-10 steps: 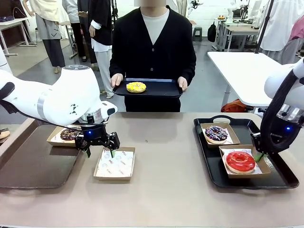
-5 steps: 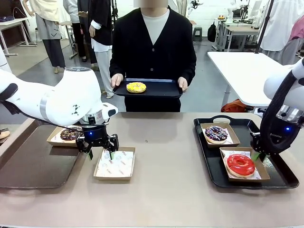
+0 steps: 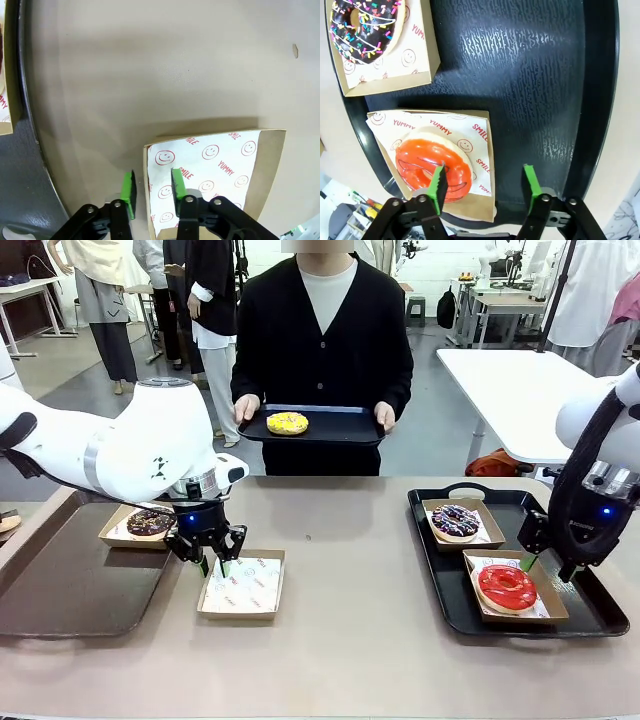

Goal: Individually package the donuts and arrange them on the tray.
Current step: Place the picked Paper togo box on the Handle tray while simultaneously picking up another Paper togo box from the table with the other hand.

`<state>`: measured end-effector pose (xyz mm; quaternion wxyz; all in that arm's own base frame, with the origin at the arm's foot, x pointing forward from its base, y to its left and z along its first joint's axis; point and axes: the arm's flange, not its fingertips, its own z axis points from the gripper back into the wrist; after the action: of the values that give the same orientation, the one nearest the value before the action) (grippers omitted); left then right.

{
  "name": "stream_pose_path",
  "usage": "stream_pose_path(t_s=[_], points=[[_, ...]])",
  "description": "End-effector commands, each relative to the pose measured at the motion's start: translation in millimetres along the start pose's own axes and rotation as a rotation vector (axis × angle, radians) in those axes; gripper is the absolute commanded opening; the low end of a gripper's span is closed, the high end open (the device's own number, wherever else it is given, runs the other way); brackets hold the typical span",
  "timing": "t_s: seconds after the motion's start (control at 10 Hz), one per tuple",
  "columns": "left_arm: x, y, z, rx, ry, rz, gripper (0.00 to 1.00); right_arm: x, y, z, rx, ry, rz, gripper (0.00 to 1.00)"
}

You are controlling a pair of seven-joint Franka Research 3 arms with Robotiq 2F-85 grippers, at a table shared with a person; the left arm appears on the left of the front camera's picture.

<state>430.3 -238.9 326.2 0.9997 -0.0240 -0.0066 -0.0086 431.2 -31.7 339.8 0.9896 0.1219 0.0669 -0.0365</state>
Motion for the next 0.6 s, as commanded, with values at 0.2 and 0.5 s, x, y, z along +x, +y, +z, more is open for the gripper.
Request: stream_pose_path(t_s=[0.2, 0.5], points=[[-2.9, -2.7, 6.7, 0.010, 0.006, 0.032, 0.00, 2.7, -5.3, 0.3, 0.021, -0.006, 0.012, 1.00], [-0.9, -1.1, 7.4, 0.010, 0.013, 0.040, 0.00, 0.8, -6.2, 1.8, 0.032, -0.006, 0.017, 1.00]])
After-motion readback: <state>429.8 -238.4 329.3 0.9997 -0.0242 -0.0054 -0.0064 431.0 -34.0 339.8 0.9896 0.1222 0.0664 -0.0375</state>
